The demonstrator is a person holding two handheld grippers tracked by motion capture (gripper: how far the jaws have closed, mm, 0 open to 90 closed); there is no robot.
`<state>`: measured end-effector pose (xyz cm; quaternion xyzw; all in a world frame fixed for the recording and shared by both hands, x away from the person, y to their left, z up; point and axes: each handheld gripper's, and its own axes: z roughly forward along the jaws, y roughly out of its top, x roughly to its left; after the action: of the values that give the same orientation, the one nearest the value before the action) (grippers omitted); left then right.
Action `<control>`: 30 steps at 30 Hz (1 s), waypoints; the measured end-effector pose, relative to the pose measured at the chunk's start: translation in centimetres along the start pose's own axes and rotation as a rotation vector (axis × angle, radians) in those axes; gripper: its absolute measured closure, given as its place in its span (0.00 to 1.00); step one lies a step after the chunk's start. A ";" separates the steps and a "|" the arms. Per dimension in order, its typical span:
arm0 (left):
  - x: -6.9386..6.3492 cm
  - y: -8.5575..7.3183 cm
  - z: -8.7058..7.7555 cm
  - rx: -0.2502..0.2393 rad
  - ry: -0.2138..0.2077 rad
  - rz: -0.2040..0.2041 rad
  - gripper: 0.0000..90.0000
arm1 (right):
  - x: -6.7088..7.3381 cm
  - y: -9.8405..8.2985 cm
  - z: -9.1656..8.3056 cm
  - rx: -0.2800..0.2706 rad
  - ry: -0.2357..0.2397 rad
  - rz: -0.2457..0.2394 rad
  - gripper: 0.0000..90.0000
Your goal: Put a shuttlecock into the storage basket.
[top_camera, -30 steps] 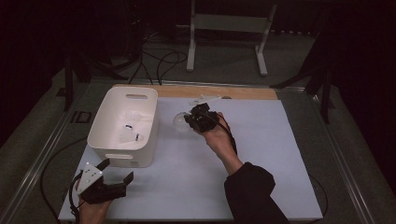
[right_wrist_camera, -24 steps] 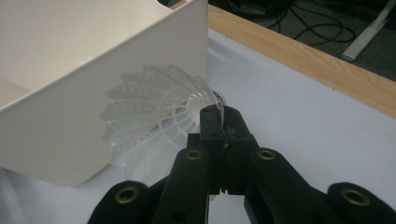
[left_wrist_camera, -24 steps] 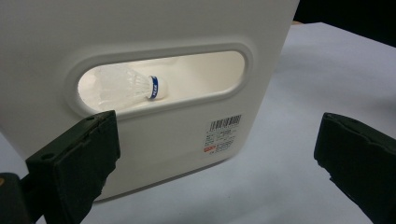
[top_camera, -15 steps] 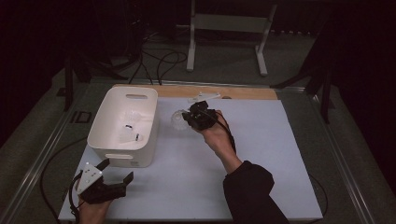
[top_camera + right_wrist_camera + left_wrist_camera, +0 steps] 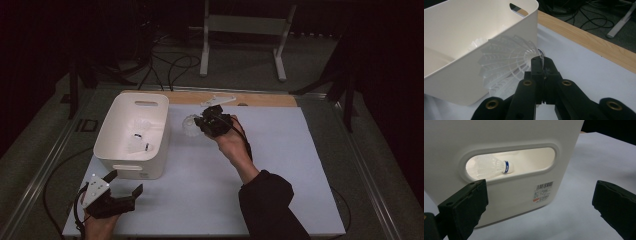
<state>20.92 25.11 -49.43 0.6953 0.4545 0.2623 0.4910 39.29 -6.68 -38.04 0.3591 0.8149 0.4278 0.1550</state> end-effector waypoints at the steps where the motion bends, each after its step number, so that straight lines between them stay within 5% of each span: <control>1: 0.0 0.0 0.0 0.000 0.000 0.000 0.01 | 0.0 0.0 0.0 0.000 0.001 0.002 0.99; 30: 0.0 0.0 0.1 -0.003 -0.002 -0.004 0.01 | 0.2 1.8 -0.7 -0.024 0.005 -0.008 0.99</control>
<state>20.94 25.04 -49.46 0.6939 0.4549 0.2616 0.4930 39.54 -6.31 -36.17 0.3529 0.8114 0.4378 0.1591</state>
